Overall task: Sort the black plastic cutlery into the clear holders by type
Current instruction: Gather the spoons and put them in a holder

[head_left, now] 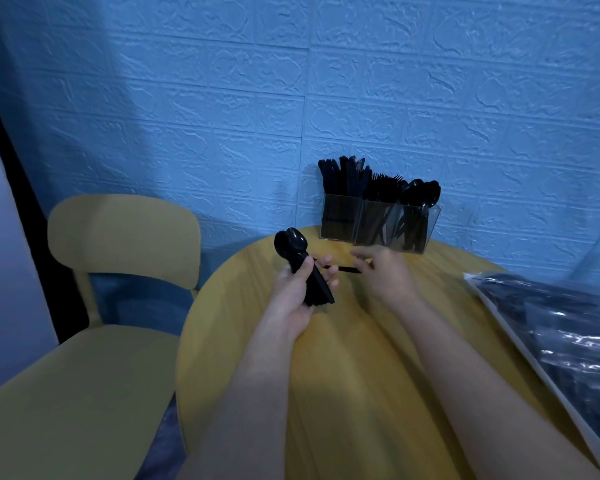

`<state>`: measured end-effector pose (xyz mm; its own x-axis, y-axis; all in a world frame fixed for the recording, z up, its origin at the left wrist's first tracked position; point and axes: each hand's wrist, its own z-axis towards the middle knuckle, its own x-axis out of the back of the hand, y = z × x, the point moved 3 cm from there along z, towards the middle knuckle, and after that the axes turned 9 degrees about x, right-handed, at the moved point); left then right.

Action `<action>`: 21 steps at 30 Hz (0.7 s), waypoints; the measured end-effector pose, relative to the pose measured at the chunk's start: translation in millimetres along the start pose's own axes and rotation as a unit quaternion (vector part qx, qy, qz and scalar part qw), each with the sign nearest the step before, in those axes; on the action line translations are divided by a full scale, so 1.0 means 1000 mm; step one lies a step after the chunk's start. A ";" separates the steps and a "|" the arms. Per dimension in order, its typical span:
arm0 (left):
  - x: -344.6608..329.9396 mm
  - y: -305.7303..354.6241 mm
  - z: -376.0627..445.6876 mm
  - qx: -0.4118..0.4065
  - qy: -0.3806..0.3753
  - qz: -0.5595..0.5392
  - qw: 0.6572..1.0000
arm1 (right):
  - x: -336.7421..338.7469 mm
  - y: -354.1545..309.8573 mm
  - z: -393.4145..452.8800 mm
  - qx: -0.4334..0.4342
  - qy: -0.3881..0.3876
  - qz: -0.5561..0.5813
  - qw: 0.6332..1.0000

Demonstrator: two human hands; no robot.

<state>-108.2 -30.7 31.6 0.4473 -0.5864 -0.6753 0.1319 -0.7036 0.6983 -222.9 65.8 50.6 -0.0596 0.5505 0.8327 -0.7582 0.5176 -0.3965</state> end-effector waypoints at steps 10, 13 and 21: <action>0.004 0.002 0.003 -0.027 0.034 -0.020 0.999 | -0.031 -0.014 0.017 0.029 -0.100 -0.114 0.988; 0.004 0.001 0.004 -0.026 0.031 -0.023 0.999 | -0.027 -0.013 0.012 0.035 -0.090 -0.154 0.983; 0.003 0.000 0.005 -0.029 0.024 -0.007 0.999 | -0.018 -0.007 -0.002 0.018 -0.098 -0.142 0.985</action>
<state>-111.4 -34.4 28.1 0.4866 -0.5554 -0.6744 0.1891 -0.6866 0.7020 -214.7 53.9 37.8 0.0363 0.2478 0.9681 -0.7848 0.6068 -0.1259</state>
